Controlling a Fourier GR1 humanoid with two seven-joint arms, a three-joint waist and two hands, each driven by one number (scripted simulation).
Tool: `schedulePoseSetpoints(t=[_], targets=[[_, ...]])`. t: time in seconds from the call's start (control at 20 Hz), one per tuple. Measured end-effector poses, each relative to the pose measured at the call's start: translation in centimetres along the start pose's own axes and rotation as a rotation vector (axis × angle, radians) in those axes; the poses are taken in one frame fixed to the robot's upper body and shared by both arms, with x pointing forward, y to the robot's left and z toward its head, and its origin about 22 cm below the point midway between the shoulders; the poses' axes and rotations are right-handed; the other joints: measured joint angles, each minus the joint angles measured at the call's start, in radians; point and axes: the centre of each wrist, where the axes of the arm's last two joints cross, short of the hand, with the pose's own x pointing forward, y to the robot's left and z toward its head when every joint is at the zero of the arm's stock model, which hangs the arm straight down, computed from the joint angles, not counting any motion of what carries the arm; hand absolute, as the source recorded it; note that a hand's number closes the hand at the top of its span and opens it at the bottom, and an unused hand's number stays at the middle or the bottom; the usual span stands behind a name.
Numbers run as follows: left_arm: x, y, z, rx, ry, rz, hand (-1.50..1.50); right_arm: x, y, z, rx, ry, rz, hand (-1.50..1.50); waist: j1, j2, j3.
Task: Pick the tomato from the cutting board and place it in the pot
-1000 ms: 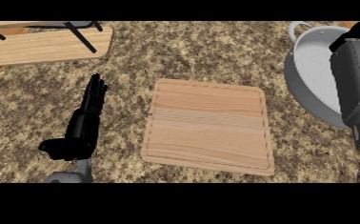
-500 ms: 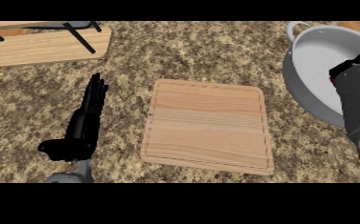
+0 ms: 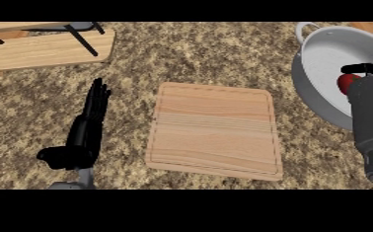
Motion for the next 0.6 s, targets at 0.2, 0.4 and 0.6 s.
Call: schedulePoseSetpoints(t=[0.2,0.4,0.6], targets=[[0.0,0.5,0.0,0.010,-0.001,-0.012,0.00,0.4,-1.2,-0.2,-0.115,-0.033,-0.233,-1.50,-0.007,-0.004,0.000],[-0.1,0.7,0.2,0.019,0.005,-0.014,0.00,-0.8,-1.2,0.2,-0.186,-0.015,-0.388,-1.50,-0.016,-0.007,-0.001],[0.2,0.9,-0.3,0.020,0.012,-0.013,0.00,-3.3,-0.9,0.2,-0.235,0.002,-0.466,-1.50,-0.024,-0.009,-0.002]])
